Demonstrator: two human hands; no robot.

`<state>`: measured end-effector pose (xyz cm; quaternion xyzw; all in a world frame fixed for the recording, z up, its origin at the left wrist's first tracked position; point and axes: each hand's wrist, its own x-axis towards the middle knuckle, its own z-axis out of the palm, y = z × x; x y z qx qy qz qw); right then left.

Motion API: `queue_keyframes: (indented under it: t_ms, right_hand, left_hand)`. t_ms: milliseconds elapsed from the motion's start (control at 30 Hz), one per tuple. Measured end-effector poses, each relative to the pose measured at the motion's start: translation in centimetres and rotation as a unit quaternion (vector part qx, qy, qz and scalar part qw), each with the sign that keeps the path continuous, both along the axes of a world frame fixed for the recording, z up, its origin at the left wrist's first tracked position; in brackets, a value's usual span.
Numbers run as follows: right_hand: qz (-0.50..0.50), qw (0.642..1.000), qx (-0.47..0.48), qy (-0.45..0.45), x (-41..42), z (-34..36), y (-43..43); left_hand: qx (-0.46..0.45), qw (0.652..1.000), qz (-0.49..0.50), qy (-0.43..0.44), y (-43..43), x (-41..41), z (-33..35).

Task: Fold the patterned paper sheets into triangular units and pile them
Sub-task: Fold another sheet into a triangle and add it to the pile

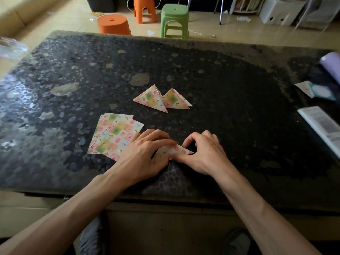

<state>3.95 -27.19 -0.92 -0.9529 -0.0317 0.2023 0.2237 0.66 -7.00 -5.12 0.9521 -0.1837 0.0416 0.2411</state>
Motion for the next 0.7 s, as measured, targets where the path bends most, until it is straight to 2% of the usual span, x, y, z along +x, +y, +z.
queue_keyframes:
  t_ms: [233,533,700]
  right_hand:
    - [-0.001,1.0,-0.001,0.012,0.2,0.2,0.1]
    - [-0.005,1.0,-0.006,-0.009,-0.3,0.0,0.4]
    - [0.001,1.0,-0.009,-0.006,-0.2,0.2,0.4]
  left_hand:
    - [-0.008,1.0,-0.003,0.026,1.4,0.7,0.0]
    - [0.0,1.0,-0.004,0.024,1.6,0.5,-0.2]
    - [-0.025,0.999,0.012,0.016,1.3,0.4,0.0]
